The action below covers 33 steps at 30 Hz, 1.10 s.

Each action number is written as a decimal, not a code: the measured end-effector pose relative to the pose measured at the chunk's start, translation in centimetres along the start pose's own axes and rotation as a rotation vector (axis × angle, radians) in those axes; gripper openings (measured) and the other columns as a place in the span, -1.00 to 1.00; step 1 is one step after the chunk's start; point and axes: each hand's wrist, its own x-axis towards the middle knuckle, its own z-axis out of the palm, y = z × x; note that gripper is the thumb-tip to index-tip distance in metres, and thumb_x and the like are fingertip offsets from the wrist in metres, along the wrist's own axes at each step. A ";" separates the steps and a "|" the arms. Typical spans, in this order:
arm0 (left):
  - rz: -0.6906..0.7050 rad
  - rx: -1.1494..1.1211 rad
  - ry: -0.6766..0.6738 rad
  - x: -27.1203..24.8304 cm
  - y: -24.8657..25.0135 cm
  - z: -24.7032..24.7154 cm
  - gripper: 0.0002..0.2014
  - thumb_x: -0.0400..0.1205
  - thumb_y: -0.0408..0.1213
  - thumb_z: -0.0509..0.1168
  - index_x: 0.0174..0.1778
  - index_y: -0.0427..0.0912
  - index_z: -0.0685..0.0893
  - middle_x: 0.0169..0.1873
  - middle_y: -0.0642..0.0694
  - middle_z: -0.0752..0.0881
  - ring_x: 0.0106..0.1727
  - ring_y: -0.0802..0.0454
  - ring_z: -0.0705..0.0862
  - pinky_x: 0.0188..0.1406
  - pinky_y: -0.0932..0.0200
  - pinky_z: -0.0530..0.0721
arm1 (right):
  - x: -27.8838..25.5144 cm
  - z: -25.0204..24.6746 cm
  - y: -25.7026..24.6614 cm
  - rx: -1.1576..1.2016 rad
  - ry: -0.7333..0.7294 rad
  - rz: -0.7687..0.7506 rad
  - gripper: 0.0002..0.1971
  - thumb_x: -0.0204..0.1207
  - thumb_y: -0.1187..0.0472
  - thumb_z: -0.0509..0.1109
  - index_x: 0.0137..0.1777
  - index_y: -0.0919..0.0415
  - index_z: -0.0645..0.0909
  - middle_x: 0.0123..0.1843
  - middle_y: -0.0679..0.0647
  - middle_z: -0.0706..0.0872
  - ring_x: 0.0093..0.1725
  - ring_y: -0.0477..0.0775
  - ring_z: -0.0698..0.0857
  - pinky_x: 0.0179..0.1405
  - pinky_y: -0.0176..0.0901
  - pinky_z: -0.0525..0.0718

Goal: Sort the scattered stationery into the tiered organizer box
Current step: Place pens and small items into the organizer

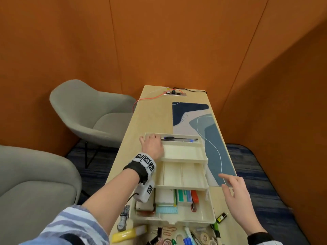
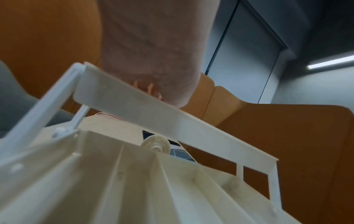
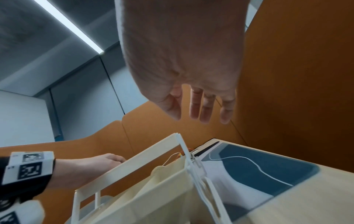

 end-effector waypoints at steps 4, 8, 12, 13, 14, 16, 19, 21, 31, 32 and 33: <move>0.045 -0.055 -0.097 -0.3 1.5 -0.2 -0.59 0.69 -0.23 -0.02 0.45 -0.02 0.48 0.33 -0.09 0.62 0.39 -0.11 0.50 0.54 -0.37 -0.02 | -1.7 -0.6 2.5 0.039 0.032 0.056 -0.69 0.63 0.36 0.18 0.28 0.04 0.55 0.15 -0.01 0.46 0.17 -0.08 0.49 0.21 -0.19 0.45; 0.059 -0.121 -0.175 -0.9 2.0 -0.7 -0.52 0.72 -0.21 -0.10 0.60 0.02 0.29 0.48 -0.09 0.49 0.59 -0.12 0.28 0.50 -0.47 -0.29 | -2.3 -0.7 5.7 0.012 0.015 0.220 -0.67 0.64 0.41 0.12 0.29 0.12 0.54 0.17 0.08 0.44 0.18 0.05 0.52 0.25 -0.07 0.48; 0.085 -0.165 -0.013 -2.8 1.1 -2.0 -0.53 0.72 -0.21 0.00 0.60 -0.01 0.26 0.61 -0.07 0.29 0.65 -0.10 0.13 0.53 -0.41 -0.27 | -3.2 0.2 8.3 -0.063 -0.095 0.297 -0.69 0.61 0.42 0.14 0.19 0.15 0.61 0.17 0.14 0.55 0.21 0.15 0.58 0.25 -0.03 0.51; 0.107 -0.180 0.070 -3.7 1.0 -2.3 -0.54 0.70 -0.24 0.05 0.56 -0.02 0.32 0.58 -0.08 0.33 0.63 -0.10 0.17 0.55 -0.37 -0.23 | -3.5 0.4 8.6 -0.067 -0.112 0.300 -0.72 0.60 0.41 0.16 0.12 0.15 0.64 0.15 0.15 0.62 0.18 0.15 0.60 0.21 -0.04 0.53; 0.137 -0.199 0.146 -4.9 0.8 -2.5 -0.56 0.68 -0.27 0.09 0.52 -0.02 0.37 0.52 -0.08 0.39 0.59 -0.09 0.23 0.56 -0.34 -0.16 | -3.9 0.6 8.8 -0.067 -0.138 0.303 -0.75 0.59 0.40 0.18 0.06 0.14 0.65 0.11 0.15 0.67 0.14 0.14 0.62 0.15 -0.07 0.54; 0.216 -0.263 0.246 -8.2 0.5 -2.6 -0.60 0.64 -0.32 0.15 0.42 -0.03 0.47 0.37 -0.06 0.50 0.45 -0.04 0.37 0.56 -0.23 0.10 | -4.8 1.4 8.9 -0.084 -0.227 0.321 -0.84 0.58 0.33 0.24 -0.02 0.12 0.64 0.03 0.14 0.72 0.08 0.14 0.64 0.05 -0.11 0.54; 0.343 -0.388 0.174 -14.3 0.2 -1.9 -0.68 0.64 -0.39 0.19 0.31 -0.08 0.56 0.20 0.00 0.55 0.26 0.09 0.46 0.34 0.14 0.40 | -6.0 3.0 8.1 -0.171 -0.335 0.374 -0.88 0.53 0.13 0.34 -0.01 0.13 0.62 -0.02 0.13 0.74 0.00 0.13 0.66 -0.05 -0.14 0.55; 0.381 -0.389 0.040 -18.1 0.1 -1.1 -0.71 0.67 -0.38 0.18 0.29 -0.08 0.58 0.18 0.08 0.56 0.20 0.20 0.49 0.28 0.29 0.41 | -6.4 3.9 7.5 -0.230 -0.364 0.420 -0.79 0.49 0.03 0.38 -0.01 0.15 0.59 -0.04 0.12 0.73 -0.07 0.12 0.64 -0.12 -0.16 0.53; 0.367 -0.360 -0.251 -27.7 -2.8 3.0 -0.82 0.70 -0.27 0.14 0.11 -0.03 0.63 0.02 0.17 0.67 0.02 0.23 0.62 0.02 0.29 0.57 | -7.0 4.2 6.7 -0.113 -0.297 0.569 -0.75 0.60 0.18 0.17 -0.07 0.33 0.62 0.07 0.32 0.73 0.04 0.29 0.67 -0.06 -0.11 0.52; 0.352 -0.350 -0.256 -27.9 -3.0 3.3 -0.82 0.70 -0.26 0.14 0.11 -0.01 0.63 0.02 0.18 0.68 0.03 0.23 0.62 0.02 0.29 0.56 | -7.4 3.8 6.6 -0.066 -0.252 0.583 -0.70 0.63 0.19 0.12 0.03 0.36 0.64 0.12 0.34 0.71 0.10 0.30 0.65 0.02 -0.08 0.53; 0.340 -0.340 -0.263 -28.1 -3.1 3.5 -0.82 0.70 -0.25 0.14 0.10 0.00 0.63 0.01 0.19 0.68 0.01 0.23 0.61 0.00 0.30 0.54 | -7.9 3.4 6.4 -0.012 -0.196 0.584 -0.67 0.66 0.19 0.08 0.11 0.37 0.62 0.14 0.35 0.69 0.13 0.31 0.63 0.07 -0.04 0.52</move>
